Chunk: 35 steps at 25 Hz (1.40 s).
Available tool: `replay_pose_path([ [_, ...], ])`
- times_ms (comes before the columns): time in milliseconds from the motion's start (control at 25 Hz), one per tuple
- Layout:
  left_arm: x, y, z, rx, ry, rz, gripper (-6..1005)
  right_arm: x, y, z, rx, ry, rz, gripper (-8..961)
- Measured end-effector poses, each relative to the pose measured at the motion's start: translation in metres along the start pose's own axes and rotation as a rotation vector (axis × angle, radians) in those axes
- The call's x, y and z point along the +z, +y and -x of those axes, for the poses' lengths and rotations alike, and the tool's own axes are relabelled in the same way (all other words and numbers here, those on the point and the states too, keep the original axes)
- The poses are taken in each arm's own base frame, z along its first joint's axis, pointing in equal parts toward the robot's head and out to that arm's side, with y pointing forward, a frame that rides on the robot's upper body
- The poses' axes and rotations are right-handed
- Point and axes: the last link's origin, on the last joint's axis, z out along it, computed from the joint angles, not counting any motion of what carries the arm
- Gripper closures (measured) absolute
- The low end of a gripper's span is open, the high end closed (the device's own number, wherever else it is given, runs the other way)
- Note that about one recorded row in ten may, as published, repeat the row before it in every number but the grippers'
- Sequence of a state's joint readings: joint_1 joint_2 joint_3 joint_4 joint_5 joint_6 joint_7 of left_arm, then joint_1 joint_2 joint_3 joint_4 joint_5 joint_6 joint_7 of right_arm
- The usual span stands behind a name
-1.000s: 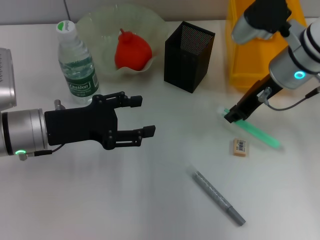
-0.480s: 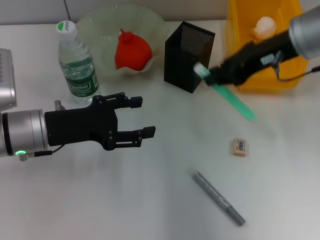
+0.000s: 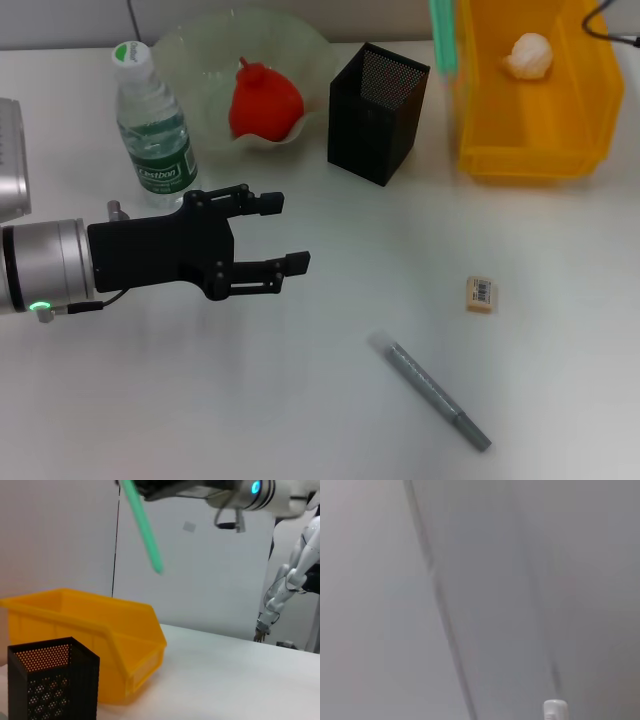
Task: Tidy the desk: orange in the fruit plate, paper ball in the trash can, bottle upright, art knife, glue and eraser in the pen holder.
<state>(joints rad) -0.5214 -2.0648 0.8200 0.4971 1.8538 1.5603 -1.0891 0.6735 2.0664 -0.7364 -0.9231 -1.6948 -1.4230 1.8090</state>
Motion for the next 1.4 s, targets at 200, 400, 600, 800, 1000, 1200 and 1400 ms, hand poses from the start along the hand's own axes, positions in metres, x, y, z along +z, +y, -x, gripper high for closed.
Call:
replay_pose_path([
  [200, -0.001, 0.001, 0.002, -0.006, -0.001, -0.005, 197, 0.01, -0.02, -0.014, 0.053, -0.121, -0.09, 790],
  [400, -0.002, 0.002, 0.002, -0.006, 0.001, -0.002, 197, 0.035, -0.027, -0.029, -0.002, -0.104, -0.156, 789],
  [600, -0.002, 0.002, 0.002, 0.002, 0.001, -0.001, 197, 0.054, -0.032, -0.043, -0.051, -0.092, -0.209, 789],
  [800, -0.002, 0.002, 0.003, 0.005, -0.001, -0.001, 197, 0.064, -0.031, -0.053, -0.094, -0.076, -0.228, 790],
  [1000, -0.003, 0.002, 0.004, 0.004, -0.002, -0.003, 197, 0.067, -0.031, -0.061, -0.118, -0.051, -0.235, 789],
  [1200, -0.004, 0.003, 0.005, 0.011, -0.003, -0.005, 197, 0.068, -0.033, -0.068, -0.118, -0.019, -0.26, 789],
  [1400, -0.004, 0.003, 0.005, 0.011, -0.003, -0.005, 197, 0.074, -0.032, -0.08, -0.141, 0.058, -0.27, 790],
])
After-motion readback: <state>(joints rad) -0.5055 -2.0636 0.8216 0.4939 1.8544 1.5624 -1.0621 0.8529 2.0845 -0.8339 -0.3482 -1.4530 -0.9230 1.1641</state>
